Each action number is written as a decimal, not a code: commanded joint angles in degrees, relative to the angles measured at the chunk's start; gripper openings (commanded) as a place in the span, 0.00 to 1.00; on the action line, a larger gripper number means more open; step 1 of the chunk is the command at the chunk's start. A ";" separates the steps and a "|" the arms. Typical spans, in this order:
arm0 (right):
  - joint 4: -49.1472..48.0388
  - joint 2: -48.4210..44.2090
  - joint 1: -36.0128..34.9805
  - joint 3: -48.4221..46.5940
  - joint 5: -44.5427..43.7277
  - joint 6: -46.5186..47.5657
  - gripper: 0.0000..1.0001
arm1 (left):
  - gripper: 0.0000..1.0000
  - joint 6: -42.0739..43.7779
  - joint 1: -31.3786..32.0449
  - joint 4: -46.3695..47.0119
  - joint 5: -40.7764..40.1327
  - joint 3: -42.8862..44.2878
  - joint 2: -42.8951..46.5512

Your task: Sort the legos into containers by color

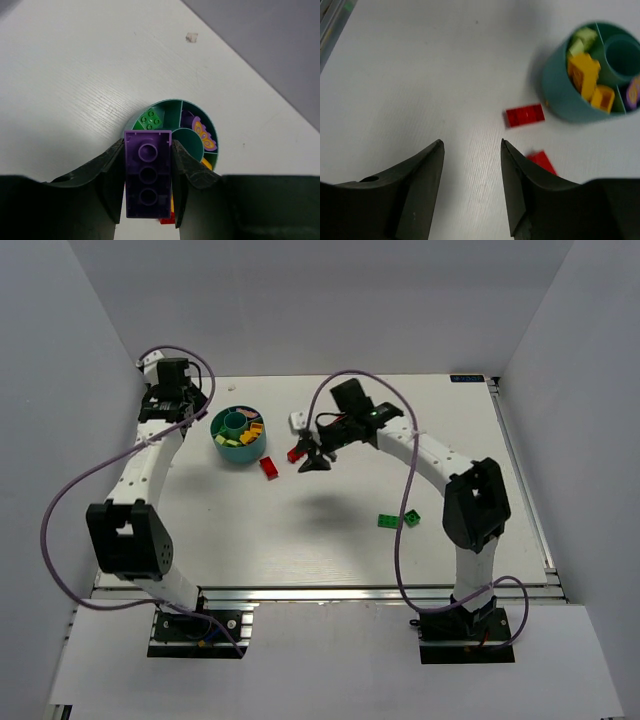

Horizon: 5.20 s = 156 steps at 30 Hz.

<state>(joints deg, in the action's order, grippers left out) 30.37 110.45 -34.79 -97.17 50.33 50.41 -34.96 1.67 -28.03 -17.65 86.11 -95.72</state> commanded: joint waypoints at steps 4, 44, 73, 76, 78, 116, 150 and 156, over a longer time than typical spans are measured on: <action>-6.63 6.60 -9.59 -5.92 -3.64 16.91 0.55 | 0.00 -2.21 -1.14 -2.29 -3.71 -4.97 14.15; -53.13 27.45 -16.81 -5.14 -33.36 -0.84 0.67 | 0.00 -7.49 -1.58 -9.67 -5.82 -17.46 31.48; -48.84 16.03 -9.51 4.78 -19.67 -1.02 0.55 | 0.00 -9.26 -1.58 -2.83 1.03 -20.36 28.40; -45.59 12.95 -8.72 4.79 -15.00 -2.24 0.31 | 0.00 -6.36 -1.58 1.48 6.04 -18.96 24.81; -42.51 10.93 -7.93 4.35 -12.54 -5.31 0.11 | 0.00 -4.51 -1.58 4.89 9.10 -17.12 20.78; -44.34 -7.89 3.58 24.74 -12.36 -25.19 0.00 | 0.00 -11.80 2.02 8.08 4.21 21.82 -24.60; -38.19 0.01 7.01 1.91 -1.39 -62.24 0.87 | 0.00 -12.75 2.37 39.86 24.40 -6.37 -4.14; -44.34 5.38 6.05 -5.40 0.83 -76.61 0.90 | 0.00 -14.62 6.76 40.54 21.99 -13.59 6.15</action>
<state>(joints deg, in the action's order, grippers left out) -11.70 113.30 -27.75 -100.31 48.18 -15.73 -49.06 5.89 9.15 4.54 73.78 -95.42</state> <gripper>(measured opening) 0.893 0.461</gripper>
